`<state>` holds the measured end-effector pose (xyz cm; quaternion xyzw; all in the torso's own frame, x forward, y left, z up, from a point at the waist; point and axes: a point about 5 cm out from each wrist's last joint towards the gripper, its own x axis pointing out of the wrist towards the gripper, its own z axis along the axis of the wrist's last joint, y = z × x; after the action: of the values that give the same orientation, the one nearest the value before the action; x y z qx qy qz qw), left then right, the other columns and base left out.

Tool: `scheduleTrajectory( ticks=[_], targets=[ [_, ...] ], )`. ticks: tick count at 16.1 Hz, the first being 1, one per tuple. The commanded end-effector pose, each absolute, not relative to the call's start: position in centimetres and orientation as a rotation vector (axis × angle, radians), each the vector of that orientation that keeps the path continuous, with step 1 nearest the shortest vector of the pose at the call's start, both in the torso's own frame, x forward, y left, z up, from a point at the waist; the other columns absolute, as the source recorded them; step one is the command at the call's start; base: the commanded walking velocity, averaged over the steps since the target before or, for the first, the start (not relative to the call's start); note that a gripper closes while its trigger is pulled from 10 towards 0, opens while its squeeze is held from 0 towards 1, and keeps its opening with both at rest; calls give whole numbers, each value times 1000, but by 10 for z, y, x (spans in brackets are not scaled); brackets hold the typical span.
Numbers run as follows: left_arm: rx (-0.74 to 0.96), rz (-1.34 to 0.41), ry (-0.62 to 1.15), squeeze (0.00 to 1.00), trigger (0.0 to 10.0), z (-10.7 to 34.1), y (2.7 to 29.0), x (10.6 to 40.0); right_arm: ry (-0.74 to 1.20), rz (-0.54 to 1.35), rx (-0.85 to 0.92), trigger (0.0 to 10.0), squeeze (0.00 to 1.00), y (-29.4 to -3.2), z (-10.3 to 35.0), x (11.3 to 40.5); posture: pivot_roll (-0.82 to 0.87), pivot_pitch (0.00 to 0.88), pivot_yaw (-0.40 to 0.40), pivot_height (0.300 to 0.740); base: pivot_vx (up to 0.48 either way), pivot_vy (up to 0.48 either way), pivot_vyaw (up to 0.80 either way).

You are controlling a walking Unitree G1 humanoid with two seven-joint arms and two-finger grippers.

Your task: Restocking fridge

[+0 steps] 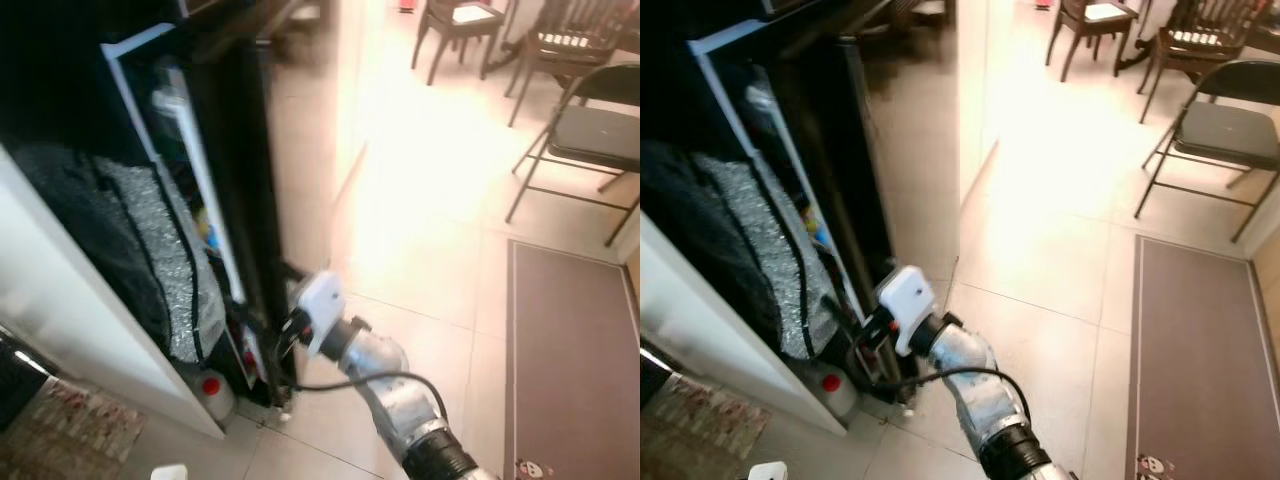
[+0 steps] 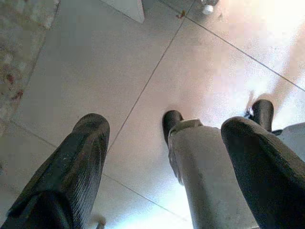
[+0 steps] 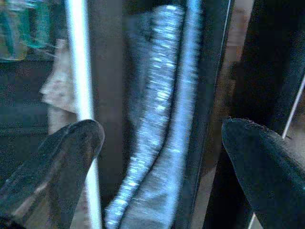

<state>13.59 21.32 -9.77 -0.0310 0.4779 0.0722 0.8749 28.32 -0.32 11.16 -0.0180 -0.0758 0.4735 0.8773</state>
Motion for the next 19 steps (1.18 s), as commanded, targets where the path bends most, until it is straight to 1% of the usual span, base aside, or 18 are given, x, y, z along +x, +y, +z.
scheduleTrajectory(
  ticks=[1, 5, 8, 9, 12, 14, 15, 16, 17, 18, 19],
  targets=[
    [-66, 156, 1006, 0, 10000, -98, 214, 134, -168, 985, -39, 10000, 0, -7, 116, 284, -183, 0, 32, 740, 0, 0, 0],
    [-65, 154, 1008, 0, 10000, -98, 214, 134, -130, 853, -46, 10000, 0, -43, 113, 298, -192, 0, 36, 740, 0, 0, 0],
    [-63, 152, 1009, 0, 10000, -98, 215, 134, -82, 764, -62, 10000, 0, -72, 105, 301, -194, 0, 37, 740, 0, 0, 0],
    [-62, 152, 1009, 0, 10000, -98, 215, 134, -72, 751, -67, 10000, 0, -76, 103, 302, -194, 0, 37, 740, 0, 0, 0],
    [-61, 153, 1011, 0, 10000, -98, 215, 133, -69, 613, -22, 10000, 0, -100, 104, 309, -190, 0, 38, 740, 0, 0, 0],
    [-60, 153, 1013, 0, 10000, -99, 215, 133, -34, 312, 7, 10000, 0, -141, 98, 323, -188, 0, 37, 740, 0, 0, 0],
    [-57, 153, 1016, 0, 10000, -99, 215, 133, 5, 98, 60, 10000, 0, -174, 89, 325, -186, 0, 37, 740, 0, 0, 0],
    [-46, 148, 1020, 0, 10000, -99, 215, 133, 63, -90, 119, 10000, 0, -206, 77, 322, -185, 0, 38, 740, 0, 0, 0],
    [-49, 148, 1020, 0, 10000, -99, 215, 133, 127, -227, 157, 10000, 0, -233, 63, 313, -187, 0, 38, 740, 0, 0, 0],
    [-51, 149, 1020, 0, 10000, -99, 215, 132, 250, -348, 177, 10000, 0, -263, 36, 291, -194, 0, 39, 740, 0, 0, 0],
    [-50, 149, 1021, 0, 10000, -99, 215, 132, 351, -362, 126, 10000, 0, -271, 17, 274, -197, 0, 40, 740, 0, 0, 0]
  ],
)
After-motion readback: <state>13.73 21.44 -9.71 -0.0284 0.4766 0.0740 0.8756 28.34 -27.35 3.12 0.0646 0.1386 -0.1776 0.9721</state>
